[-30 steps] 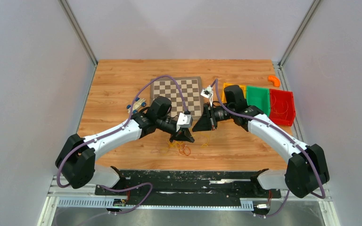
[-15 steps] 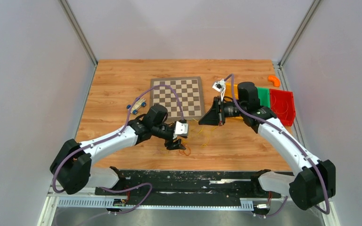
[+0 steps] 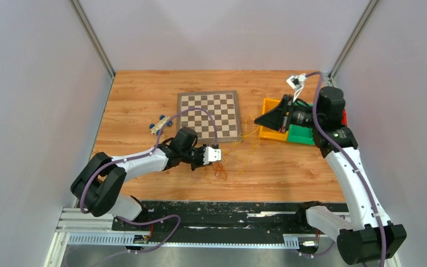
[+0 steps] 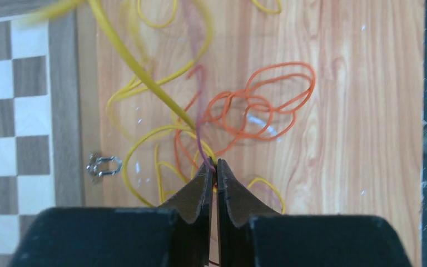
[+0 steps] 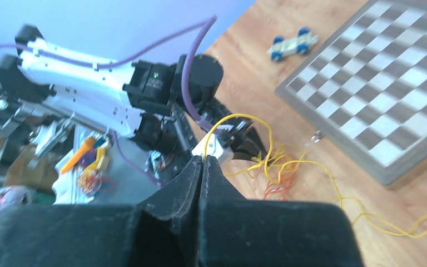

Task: Untangle the cables

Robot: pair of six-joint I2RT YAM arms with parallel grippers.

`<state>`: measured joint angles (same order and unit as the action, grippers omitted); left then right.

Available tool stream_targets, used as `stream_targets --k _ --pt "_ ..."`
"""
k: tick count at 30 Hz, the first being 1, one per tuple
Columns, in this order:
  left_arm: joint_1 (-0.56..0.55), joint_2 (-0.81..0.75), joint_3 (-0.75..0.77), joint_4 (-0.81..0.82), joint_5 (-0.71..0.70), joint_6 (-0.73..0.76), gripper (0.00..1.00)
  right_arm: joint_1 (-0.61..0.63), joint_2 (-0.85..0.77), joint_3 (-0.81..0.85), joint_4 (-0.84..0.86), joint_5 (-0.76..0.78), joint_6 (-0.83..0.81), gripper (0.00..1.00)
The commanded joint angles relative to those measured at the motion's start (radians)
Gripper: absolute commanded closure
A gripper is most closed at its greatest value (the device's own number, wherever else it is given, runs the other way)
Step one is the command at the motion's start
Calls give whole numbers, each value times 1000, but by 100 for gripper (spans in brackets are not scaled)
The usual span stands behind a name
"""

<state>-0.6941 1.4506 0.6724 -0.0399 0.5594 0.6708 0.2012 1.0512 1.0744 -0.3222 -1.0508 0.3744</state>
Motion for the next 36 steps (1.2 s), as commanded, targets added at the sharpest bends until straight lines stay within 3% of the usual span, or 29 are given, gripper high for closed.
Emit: stream_targets --k 1,5,8,14,19,26,27,33,36 --pt "24 -61 8 -77 46 144 95 -128 -63 148 -24 -57 49 100" --pt "31 -54 94 -304 -65 247 100 -269 -66 195 -64 -111 33 100" --pt "78 -97 63 -434 -99 389 100 -363 -65 186 -94 -163 20 100" --pt "192 -184 9 -562 -113 490 100 -365 -37 103 -290 -119 -236 100" --pt "220 -229 -17 -529 -107 416 98 -218 -4 -5 -457 31 -567 100" --pt "223 -227 -23 -481 -107 355 94 128 54 -161 -430 470 -855 100" --pt "223 -226 -22 -479 -107 349 94 159 73 -170 -423 508 -872 97" --pt "230 -222 -25 -449 -106 331 93 197 192 -145 -407 640 -797 21" --pt "231 -213 -22 -435 -102 319 93 216 245 -140 -383 622 -757 3"
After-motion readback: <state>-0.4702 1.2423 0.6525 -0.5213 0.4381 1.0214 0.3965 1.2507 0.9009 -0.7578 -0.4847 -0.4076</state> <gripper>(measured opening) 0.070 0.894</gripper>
